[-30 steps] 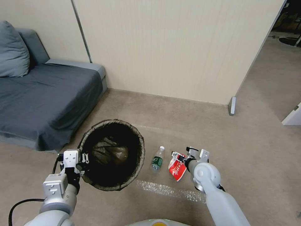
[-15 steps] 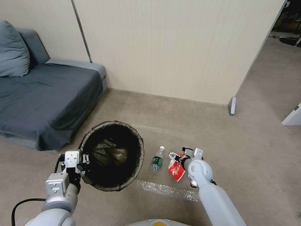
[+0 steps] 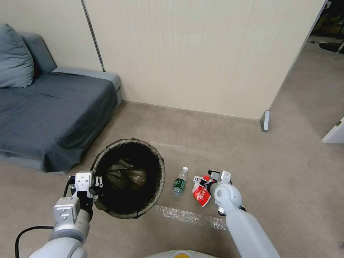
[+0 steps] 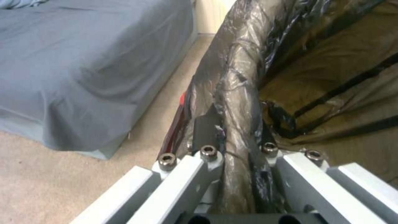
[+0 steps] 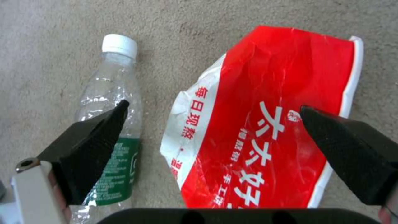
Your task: Pick up the trash bin, then pick up the garbage from the floor and place it into the trash bin.
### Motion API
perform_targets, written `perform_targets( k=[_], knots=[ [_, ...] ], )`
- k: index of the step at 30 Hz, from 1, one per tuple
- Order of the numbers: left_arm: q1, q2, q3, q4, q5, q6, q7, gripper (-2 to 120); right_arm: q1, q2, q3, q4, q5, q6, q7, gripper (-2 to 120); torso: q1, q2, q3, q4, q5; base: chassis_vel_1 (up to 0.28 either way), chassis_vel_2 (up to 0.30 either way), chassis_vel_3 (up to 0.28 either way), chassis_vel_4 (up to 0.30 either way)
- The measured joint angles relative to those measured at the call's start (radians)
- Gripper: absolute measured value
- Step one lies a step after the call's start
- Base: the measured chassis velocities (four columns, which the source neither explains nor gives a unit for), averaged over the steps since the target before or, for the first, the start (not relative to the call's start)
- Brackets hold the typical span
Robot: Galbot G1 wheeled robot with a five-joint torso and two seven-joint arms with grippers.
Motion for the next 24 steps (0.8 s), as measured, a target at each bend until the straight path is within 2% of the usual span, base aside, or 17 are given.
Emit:
perform_targets(
  k=[24],
  knots=[
    [-0.003, -0.002, 0.006, 0.018, 0.004, -0.001, 0.002, 1, 0.014, 0.028, -0.007, -0.08, -0.053, 0.03, 0.0, 99, 0.0, 0.0, 0.0, 0.0, -0.0001, 0.0, 0.0, 0.0, 0.0]
  ],
)
